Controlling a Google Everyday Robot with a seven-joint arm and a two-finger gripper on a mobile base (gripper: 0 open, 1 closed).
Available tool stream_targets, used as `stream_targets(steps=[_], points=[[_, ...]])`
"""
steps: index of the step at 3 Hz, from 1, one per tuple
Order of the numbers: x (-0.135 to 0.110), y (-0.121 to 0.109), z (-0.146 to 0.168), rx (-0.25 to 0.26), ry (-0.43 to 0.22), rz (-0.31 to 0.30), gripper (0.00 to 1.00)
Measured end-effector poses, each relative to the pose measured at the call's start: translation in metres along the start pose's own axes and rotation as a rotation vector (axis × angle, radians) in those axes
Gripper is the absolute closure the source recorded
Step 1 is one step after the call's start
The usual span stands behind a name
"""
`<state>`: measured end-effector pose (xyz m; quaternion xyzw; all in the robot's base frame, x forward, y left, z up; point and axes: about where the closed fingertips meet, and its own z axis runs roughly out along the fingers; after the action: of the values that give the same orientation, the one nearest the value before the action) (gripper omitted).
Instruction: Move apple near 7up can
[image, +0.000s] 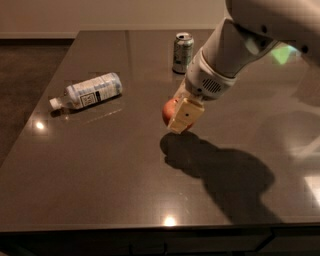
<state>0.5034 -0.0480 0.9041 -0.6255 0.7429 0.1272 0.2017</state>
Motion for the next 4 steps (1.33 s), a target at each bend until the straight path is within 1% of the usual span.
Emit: stream_targets(steps=[2, 3, 4], points=[[-0.003, 0.006, 0.001, -0.003, -0.002, -0.011, 1.0], [0.002, -0.023, -0.007, 0.069, -0.018, 0.067, 1.0], [0.008, -0.066, -0.018, 0.153, -0.039, 0.14, 1.0]])
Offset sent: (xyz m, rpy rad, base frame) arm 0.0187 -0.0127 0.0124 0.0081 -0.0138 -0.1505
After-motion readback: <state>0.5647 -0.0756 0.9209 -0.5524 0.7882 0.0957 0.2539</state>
